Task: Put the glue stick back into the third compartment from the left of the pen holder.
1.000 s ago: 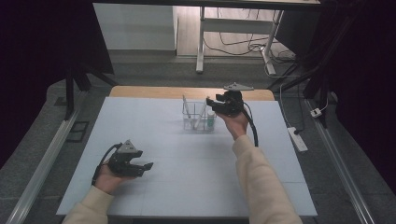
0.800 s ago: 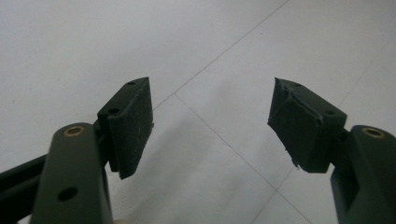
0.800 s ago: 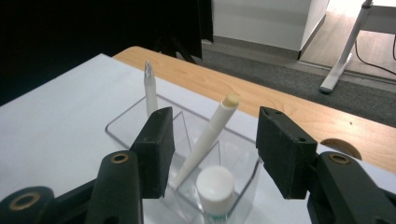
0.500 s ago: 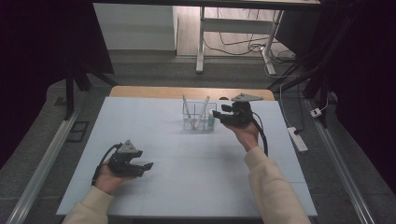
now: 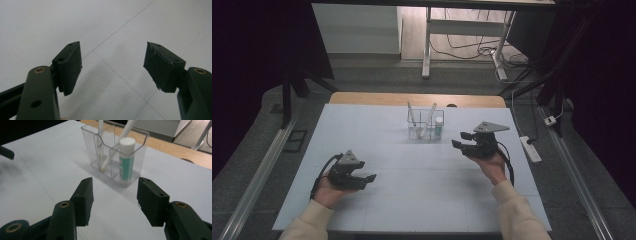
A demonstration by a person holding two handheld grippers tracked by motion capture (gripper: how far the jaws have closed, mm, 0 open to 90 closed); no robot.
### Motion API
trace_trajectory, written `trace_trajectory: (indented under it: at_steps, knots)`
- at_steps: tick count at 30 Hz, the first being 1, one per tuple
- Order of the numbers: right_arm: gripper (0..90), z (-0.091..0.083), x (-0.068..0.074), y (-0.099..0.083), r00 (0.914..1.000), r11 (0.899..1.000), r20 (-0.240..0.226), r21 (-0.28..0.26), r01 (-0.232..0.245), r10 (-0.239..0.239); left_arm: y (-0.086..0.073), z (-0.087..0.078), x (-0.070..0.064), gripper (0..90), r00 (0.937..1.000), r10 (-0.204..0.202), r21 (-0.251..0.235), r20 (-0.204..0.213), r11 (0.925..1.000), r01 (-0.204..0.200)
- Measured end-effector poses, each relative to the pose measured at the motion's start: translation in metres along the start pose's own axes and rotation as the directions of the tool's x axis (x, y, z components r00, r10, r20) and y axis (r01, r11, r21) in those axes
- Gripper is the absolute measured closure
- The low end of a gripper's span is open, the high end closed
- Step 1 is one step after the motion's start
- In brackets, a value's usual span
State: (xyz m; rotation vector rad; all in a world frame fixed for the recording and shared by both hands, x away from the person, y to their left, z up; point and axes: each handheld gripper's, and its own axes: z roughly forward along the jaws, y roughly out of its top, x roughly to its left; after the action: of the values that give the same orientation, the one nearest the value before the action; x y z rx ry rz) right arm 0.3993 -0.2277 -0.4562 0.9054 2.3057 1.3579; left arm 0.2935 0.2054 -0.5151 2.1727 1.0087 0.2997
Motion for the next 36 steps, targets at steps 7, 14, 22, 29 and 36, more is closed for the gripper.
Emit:
trace_trajectory:
  at_steps: [7, 14, 22, 29, 36]
  knots:
    - [46.3, -0.020, -0.001, -0.023, 1.0000, 1.000, 0.003, 0.013, 0.009, -0.010, 0.000, -0.001, -0.001, 30.3, 1.0000, -0.001, -0.004, -0.003, 1.0000, 0.001]
    - [46.1, -0.035, 0.002, -0.041, 0.9995, 0.999, -0.006, 0.026, 0.031, -0.031, 0.000, -0.001, -0.002, 30.2, 1.0000, 0.007, -0.010, -0.001, 0.9999, -0.007]
    - [45.6, -0.048, 0.005, -0.059, 0.9983, 0.997, -0.004, 0.055, 0.058, -0.058, -0.002, -0.006, -0.004, 30.1, 1.0000, 0.009, -0.032, 0.001, 0.9994, -0.009]
    - [45.4, -0.062, 0.001, -0.078, 0.9983, 0.996, 0.011, 0.071, 0.057, -0.058, -0.009, -0.012, -0.007, 30.0, 0.9998, 0.020, -0.048, -0.001, 0.9986, -0.020]
    - [45.0, -0.069, -0.001, -0.092, 0.9979, 0.995, 0.029, 0.083, 0.056, -0.059, -0.016, -0.019, -0.009, 30.1, 0.9998, 0.021, -0.066, 0.000, 0.9976, -0.021]
